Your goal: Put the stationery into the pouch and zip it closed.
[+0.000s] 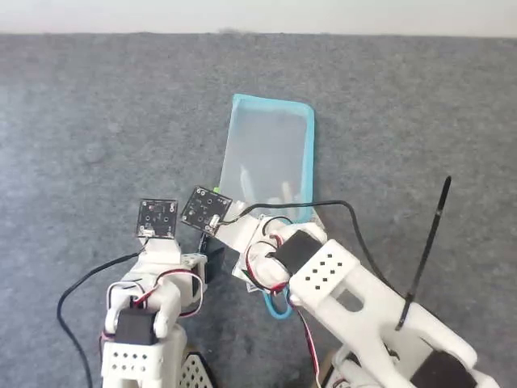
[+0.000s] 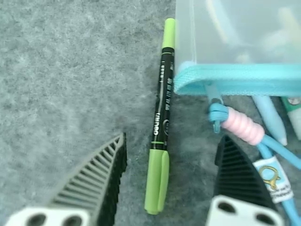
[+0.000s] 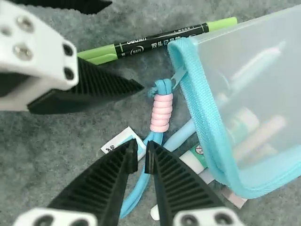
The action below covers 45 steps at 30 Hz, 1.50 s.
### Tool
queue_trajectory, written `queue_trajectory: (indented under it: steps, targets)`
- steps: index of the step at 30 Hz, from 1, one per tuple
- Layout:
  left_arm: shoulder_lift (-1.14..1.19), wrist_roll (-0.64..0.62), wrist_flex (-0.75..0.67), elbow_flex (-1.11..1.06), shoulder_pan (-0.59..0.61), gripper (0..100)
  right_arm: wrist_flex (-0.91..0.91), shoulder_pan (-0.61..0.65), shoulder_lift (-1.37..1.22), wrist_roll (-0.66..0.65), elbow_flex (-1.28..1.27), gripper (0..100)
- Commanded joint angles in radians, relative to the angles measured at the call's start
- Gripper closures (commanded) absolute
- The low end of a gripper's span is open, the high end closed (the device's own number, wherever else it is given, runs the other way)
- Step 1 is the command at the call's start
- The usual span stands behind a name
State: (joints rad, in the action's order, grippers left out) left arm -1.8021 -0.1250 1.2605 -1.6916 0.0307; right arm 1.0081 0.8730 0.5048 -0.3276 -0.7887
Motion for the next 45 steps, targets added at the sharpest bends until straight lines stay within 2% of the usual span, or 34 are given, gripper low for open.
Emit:
queue_trajectory:
  steps: [1, 6, 9, 13, 16, 23, 45]
  targets:
    - [-0.026, -0.023, 0.008, 0.010, 0.064, 73, -0.039, 0.010, -0.005, 0.012, 0.057, 94.6]
    - [-0.026, -0.107, 0.008, 0.010, 0.457, 76, -0.127, 0.010, -0.033, 0.038, 0.000, 94.4]
    - [-0.026, -0.114, 0.008, 0.010, 0.572, 76, -0.151, 0.010, -0.076, 0.052, 0.002, 89.9]
    - [-0.026, -0.115, 0.008, 0.010, 0.572, 76, -0.185, 0.016, -0.136, 0.049, 0.003, 82.7]
    - [-0.026, -0.117, 0.008, 0.010, 0.574, 76, -0.217, 0.028, -0.174, 0.054, 0.011, 81.2]
    - [-0.026, -0.118, 0.008, 0.010, 0.577, 76, -0.236, 0.035, -0.309, 0.123, 0.075, 81.2]
    - [-0.026, -0.118, 0.008, 0.010, 0.577, 76, -0.357, 0.010, -0.438, 0.117, 0.074, 81.4]
